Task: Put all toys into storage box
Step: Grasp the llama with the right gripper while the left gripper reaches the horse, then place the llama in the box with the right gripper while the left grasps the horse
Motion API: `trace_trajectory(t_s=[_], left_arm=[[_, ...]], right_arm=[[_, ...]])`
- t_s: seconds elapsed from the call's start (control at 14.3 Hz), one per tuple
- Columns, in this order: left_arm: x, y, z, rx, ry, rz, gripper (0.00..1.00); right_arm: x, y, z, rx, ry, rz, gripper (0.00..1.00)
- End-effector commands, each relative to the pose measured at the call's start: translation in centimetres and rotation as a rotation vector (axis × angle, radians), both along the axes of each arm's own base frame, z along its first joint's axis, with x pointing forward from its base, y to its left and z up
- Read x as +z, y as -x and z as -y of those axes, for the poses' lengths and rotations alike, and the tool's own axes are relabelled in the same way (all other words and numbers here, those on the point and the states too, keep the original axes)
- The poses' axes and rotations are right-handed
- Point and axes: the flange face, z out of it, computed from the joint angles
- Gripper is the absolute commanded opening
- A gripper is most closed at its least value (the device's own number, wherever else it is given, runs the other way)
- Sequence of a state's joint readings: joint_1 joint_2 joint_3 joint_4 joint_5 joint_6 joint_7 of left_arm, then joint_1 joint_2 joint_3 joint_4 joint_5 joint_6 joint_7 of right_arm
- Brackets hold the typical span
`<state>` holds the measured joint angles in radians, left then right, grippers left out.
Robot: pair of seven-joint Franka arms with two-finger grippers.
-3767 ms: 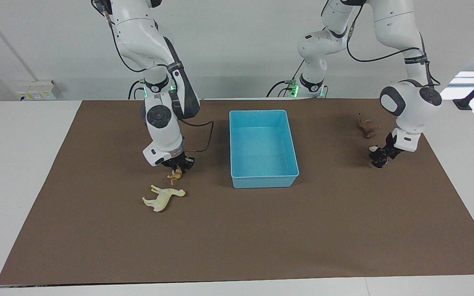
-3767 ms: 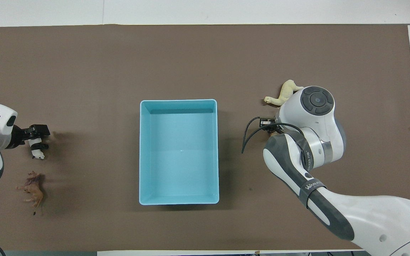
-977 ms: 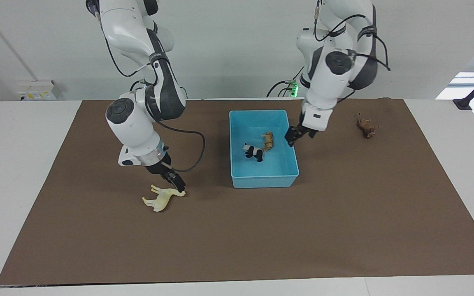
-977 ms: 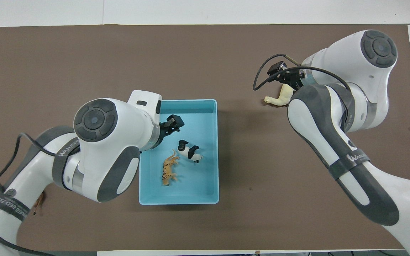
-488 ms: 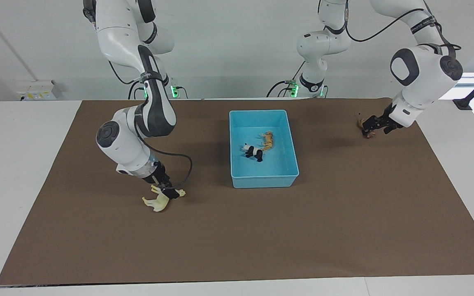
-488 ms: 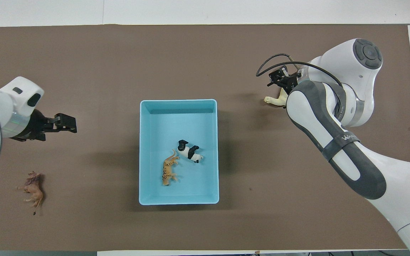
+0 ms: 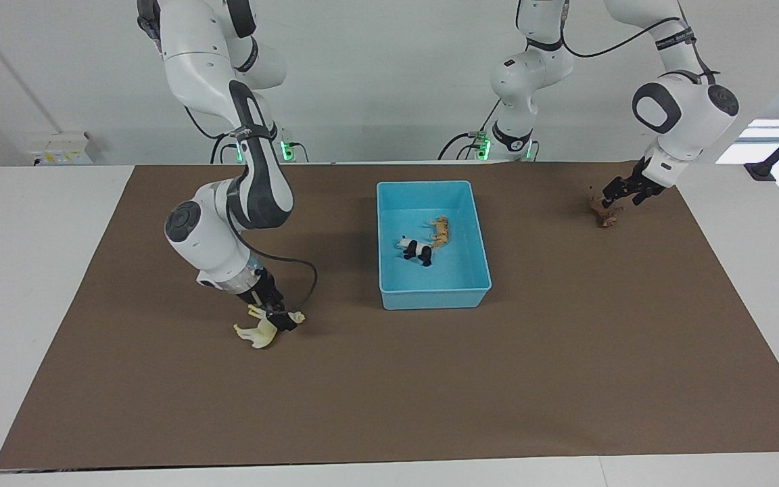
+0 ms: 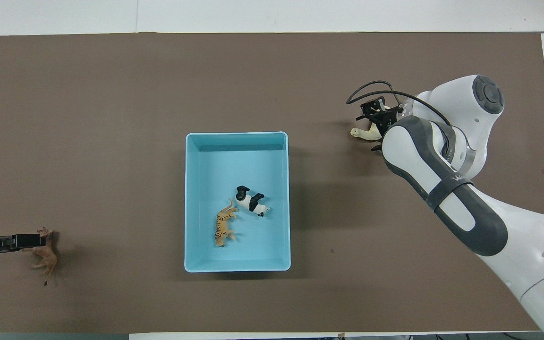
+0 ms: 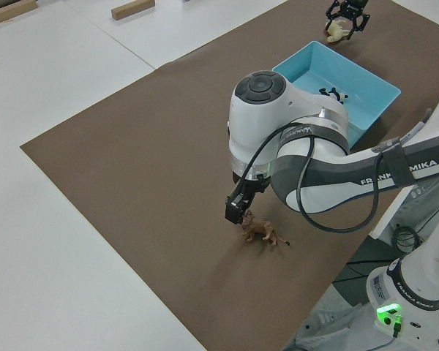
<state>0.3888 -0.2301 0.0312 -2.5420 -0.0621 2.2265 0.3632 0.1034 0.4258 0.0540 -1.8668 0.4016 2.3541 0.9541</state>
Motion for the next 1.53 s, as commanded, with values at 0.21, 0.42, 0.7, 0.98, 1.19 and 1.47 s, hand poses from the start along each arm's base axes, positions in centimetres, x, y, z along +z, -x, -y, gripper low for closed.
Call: trace_trajectory(t_s=[0.21,0.42,0.7,0.98,1.19,1.47], left_arm=[[-2.2,2.1,-0.6,0.015,-0.045,0.060,1.00],[-2.7,2.3,-0.2,0.019,-0.049,0.065,1.00],[-3.7,2.7,0.3,0.015,-0.053,0.071,1.00],[-5.3,2.6,0.6,0.016,-0.057,0.072,1.00],[-5.9,2.5,0.8,0.011,-0.060,0.076,1.00],[-6.0,2.2,1.5,0.039,-0.059,0.073,0.63]], right_arm=[[-1.0,0.5,-0.2,-0.012,-0.006,0.016,0.57],[-1.0,0.7,-0.1,0.068,-0.002,0.028,0.13],[2.8,1.0,-3.7,0.175,-0.033,0.006,0.00],[12.9,0.9,-10.5,0.121,-0.088,-0.075,0.00],[17.4,5.1,-22.7,0.090,-0.108,-0.093,0.00],[15.6,10.9,-28.8,0.155,-0.112,-0.014,0.00]])
